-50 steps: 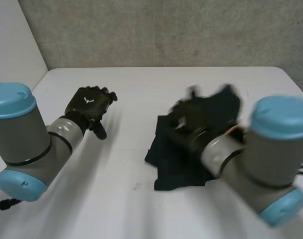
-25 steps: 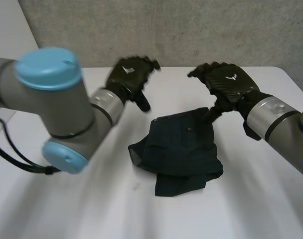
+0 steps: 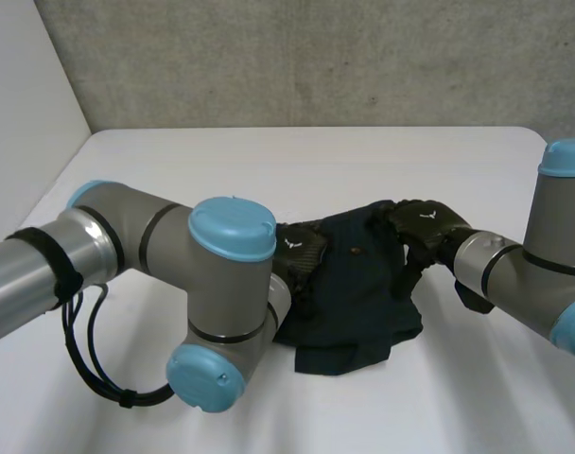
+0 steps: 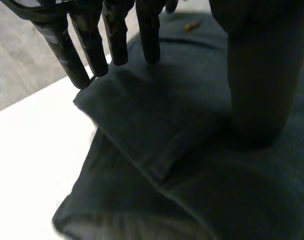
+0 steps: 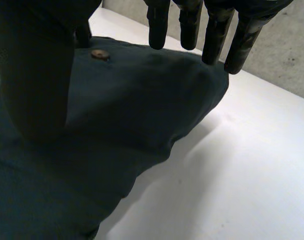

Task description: Fold the shorts.

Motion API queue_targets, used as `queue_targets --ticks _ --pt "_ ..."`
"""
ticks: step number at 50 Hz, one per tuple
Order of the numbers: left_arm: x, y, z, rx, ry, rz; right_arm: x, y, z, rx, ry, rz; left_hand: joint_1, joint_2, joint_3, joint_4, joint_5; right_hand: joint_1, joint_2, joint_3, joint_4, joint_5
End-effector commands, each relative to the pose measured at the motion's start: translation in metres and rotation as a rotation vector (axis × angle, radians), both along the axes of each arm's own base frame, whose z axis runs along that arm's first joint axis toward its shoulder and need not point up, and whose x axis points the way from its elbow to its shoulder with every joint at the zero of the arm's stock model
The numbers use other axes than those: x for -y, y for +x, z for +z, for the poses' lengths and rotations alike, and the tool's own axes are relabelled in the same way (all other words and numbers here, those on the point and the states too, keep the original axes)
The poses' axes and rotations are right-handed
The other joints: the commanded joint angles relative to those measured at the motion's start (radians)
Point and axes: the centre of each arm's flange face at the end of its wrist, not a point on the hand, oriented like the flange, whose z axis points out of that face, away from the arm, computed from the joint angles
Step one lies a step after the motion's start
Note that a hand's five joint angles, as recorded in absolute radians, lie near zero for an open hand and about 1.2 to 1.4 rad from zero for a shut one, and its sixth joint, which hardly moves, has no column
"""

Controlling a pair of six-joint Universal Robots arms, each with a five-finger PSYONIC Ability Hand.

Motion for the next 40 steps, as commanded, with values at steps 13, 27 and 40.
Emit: queue_targets --ticks 13,27,40 --pt "-0.003 0.029 -0.021 0.22 -0.043 0.1 0.008 0.004 -0.038 -0.099 0.028 0.048 -0.007 0.009 0.003 0.011 0.022 -0.02 -0.039 -0.032 -0.049 -0.059" --pt "-0.007 0.035 0.007 0.18 -0.072 0.103 0.009 0.003 -0.019 -0.102 -0.014 0.053 -0.001 0.015 0.009 0.017 0.028 -0.02 -0.039 -0.032 -0.049 -0.059" --pt "0.018 0.087 0.19 -0.238 -0.357 0.232 0.008 -0.021 0.136 0.174 -0.407 -0.231 0.005 0.021 0.015 0.023 0.034 -0.02 -0.039 -0.032 -0.049 -0.059"
